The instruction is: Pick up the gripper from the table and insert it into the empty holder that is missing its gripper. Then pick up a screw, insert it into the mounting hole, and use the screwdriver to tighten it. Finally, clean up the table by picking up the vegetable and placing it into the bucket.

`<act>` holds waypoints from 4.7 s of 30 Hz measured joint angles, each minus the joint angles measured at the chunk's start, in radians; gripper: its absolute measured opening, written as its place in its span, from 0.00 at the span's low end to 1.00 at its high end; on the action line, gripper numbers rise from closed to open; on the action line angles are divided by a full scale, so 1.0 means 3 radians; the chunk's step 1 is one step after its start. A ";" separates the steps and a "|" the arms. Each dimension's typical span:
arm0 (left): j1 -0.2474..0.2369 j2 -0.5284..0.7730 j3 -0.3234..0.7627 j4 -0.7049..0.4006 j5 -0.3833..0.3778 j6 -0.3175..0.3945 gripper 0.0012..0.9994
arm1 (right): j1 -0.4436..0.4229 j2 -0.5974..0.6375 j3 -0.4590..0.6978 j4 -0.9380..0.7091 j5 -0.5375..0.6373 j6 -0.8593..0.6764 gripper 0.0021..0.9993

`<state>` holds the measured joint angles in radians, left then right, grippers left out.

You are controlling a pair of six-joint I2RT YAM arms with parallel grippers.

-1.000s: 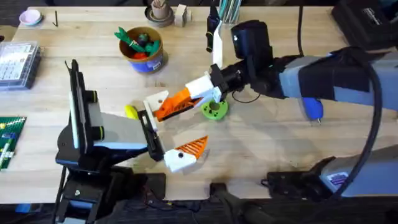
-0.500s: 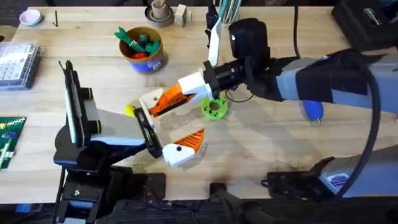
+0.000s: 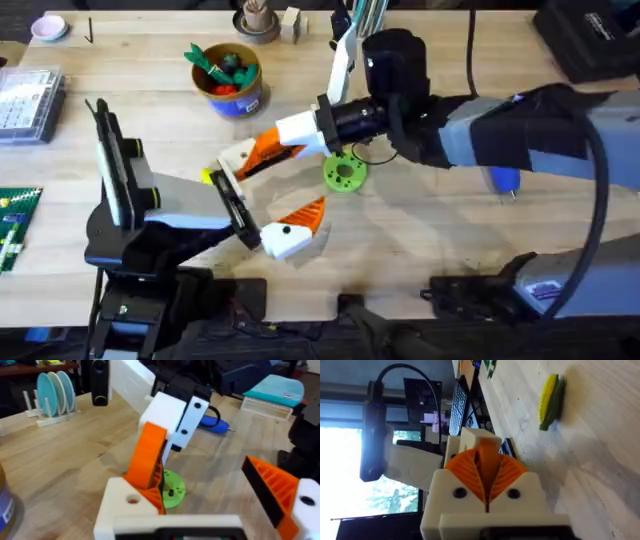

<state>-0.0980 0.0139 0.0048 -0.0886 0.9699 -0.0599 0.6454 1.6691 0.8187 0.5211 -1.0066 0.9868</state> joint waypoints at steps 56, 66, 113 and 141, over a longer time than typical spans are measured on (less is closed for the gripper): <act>-0.0174 -0.0010 0.0011 -0.0077 0.0560 0.0257 0.99 | -0.0068 0.0103 -0.0015 -0.0253 -0.1112 -0.0533 0.55; -0.0174 -0.0010 0.0011 -0.0082 0.0606 0.0257 0.99 | -0.0138 0.0103 -0.0015 -0.0366 -0.1145 -0.0676 0.58; -0.0180 -0.0010 0.0011 -0.0013 0.0103 0.0251 0.99 | -0.0418 0.0103 -0.0015 -0.0469 -0.1323 -0.0774 0.01; -0.0106 -0.0010 0.0011 -0.0023 0.0132 0.0224 0.99 | -0.0327 0.0102 -0.0016 0.0012 -0.0834 -0.0292 0.01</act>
<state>-0.1299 0.0109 0.0082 -0.0956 1.0096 0.0075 0.5472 1.6997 0.8139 0.5247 -1.2569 0.8992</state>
